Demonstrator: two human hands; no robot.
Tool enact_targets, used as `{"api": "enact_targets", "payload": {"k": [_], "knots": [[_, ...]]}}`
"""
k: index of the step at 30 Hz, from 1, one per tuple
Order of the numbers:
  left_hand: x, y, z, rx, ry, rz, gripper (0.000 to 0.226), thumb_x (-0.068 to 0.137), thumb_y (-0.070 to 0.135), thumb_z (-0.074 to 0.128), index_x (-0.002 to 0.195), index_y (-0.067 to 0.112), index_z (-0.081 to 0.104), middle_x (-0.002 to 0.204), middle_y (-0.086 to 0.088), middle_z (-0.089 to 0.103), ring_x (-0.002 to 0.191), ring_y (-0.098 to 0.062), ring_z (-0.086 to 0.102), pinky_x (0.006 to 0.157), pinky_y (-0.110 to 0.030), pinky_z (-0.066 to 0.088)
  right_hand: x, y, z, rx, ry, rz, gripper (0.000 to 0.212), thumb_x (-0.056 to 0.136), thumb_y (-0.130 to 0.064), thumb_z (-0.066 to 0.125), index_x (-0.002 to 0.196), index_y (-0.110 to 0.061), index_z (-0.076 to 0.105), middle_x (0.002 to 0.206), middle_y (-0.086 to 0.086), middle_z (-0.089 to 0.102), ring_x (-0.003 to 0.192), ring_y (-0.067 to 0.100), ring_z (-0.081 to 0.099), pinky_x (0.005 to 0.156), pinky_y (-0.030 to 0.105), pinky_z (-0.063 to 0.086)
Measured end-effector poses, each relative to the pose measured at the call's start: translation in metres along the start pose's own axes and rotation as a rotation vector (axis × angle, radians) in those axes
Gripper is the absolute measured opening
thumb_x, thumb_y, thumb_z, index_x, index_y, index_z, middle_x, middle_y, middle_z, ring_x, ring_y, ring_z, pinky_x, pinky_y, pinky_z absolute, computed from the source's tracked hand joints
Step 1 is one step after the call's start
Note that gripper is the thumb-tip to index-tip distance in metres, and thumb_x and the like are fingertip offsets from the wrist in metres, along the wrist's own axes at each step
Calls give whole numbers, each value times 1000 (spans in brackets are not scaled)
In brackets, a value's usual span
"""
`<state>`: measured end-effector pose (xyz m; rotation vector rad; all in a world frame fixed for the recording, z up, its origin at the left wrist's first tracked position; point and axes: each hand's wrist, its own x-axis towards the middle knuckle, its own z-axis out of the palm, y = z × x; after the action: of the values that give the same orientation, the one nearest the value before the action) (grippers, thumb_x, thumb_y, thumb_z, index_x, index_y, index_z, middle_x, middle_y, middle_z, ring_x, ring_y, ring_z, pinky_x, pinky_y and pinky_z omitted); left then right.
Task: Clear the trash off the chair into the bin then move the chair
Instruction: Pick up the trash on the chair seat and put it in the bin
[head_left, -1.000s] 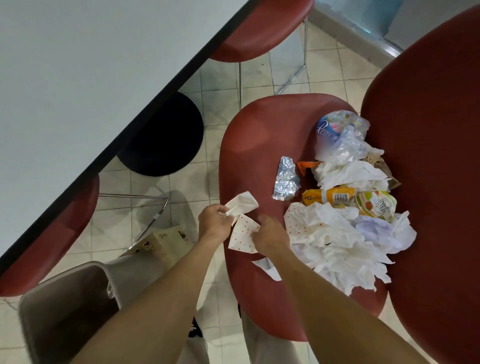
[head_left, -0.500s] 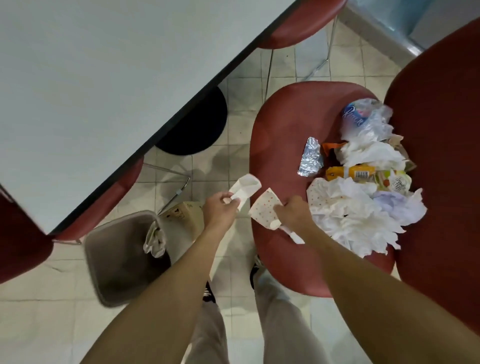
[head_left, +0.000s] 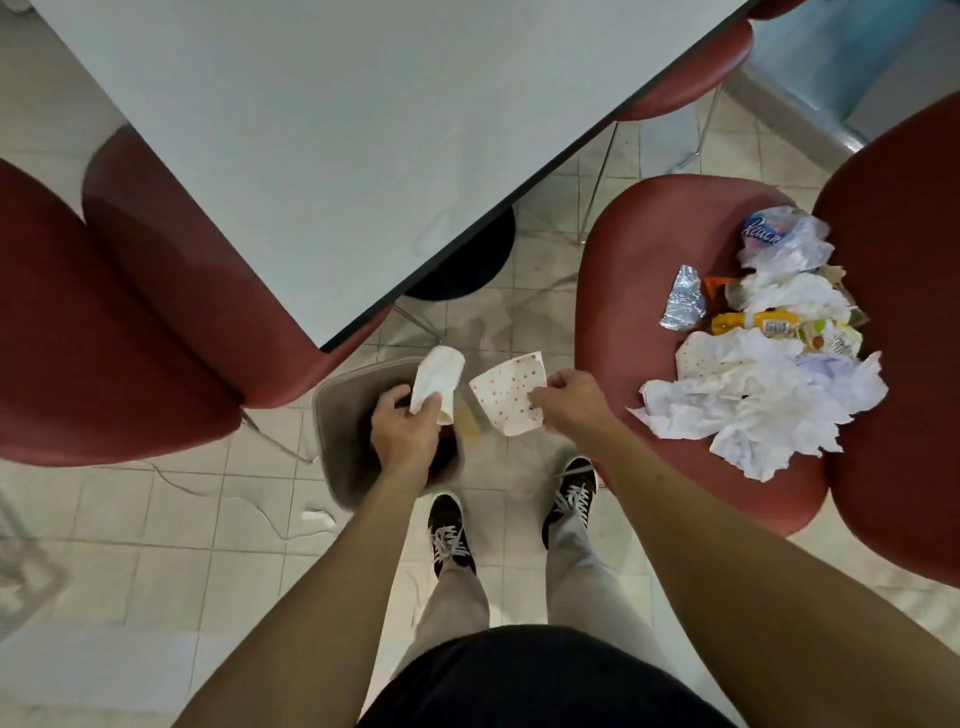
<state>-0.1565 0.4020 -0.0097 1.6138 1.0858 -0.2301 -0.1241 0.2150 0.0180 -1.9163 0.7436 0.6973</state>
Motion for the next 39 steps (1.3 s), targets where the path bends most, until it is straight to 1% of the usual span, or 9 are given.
{"api": "enact_targets", "payload": {"k": [4,6,11,15,21,24,29,32,39], "knots": [[2,-20,-58,27,79,-14,28,71,30,77,94,25,62,87,3,68,87,-21,67,83,-47,57,-26,-7,45,5,-36,-18,13,79,-12,62,72,-17,51,84,10,64,76,25,61,60,32,49],[1,-25,-80,54,111,-21,28,75,27,76,99,19,64,90,4,65,89,-21,65,86,-44,56,-35,-10,67,-20,-58,-45,6,80,-15,63,81,-13,58,88,9,64,80,23,60,60,29,45],[7,-26,-106,114,114,-2,41,75,32,79,109,15,63,95,1,62,93,-23,62,88,-37,52,-58,-17,95,-119,-111,-133,30,87,-24,64,112,-8,60,101,5,62,95,21,59,74,28,44],[10,-19,-96,180,49,40,35,77,25,79,107,13,65,93,-2,64,90,-20,61,82,-27,46,-57,-10,84,-153,-96,-123,32,90,-23,62,118,-10,58,112,7,63,97,20,59,77,27,46],[-5,-4,-42,276,-126,113,24,82,21,75,103,20,64,83,7,58,78,-10,59,71,-21,46,-41,10,27,-150,-32,-73,32,88,-25,62,117,-12,59,114,4,63,100,20,59,77,24,42],[-14,2,-3,331,-195,149,26,79,21,77,102,21,65,89,3,62,90,-17,63,82,-29,51,-29,26,-11,-142,27,-30,30,86,-26,62,113,-13,62,111,3,63,101,21,60,80,22,40],[-40,10,68,368,-338,217,26,80,21,77,102,22,63,98,-1,62,92,-16,60,79,-27,48,-6,58,-77,-115,105,12,5,83,-20,59,86,-16,60,81,-3,57,78,17,55,76,27,40],[-53,17,110,421,-407,268,28,80,23,75,105,24,62,99,2,61,94,-15,60,82,-31,51,10,78,-110,-35,130,61,28,83,-23,61,108,-9,62,98,3,65,91,21,62,79,29,46],[-71,33,231,529,-532,303,27,79,22,76,102,24,63,94,2,59,86,-13,59,70,-19,43,59,119,-187,64,263,126,41,85,-14,60,125,-9,54,117,12,61,100,22,58,77,21,37]]}}
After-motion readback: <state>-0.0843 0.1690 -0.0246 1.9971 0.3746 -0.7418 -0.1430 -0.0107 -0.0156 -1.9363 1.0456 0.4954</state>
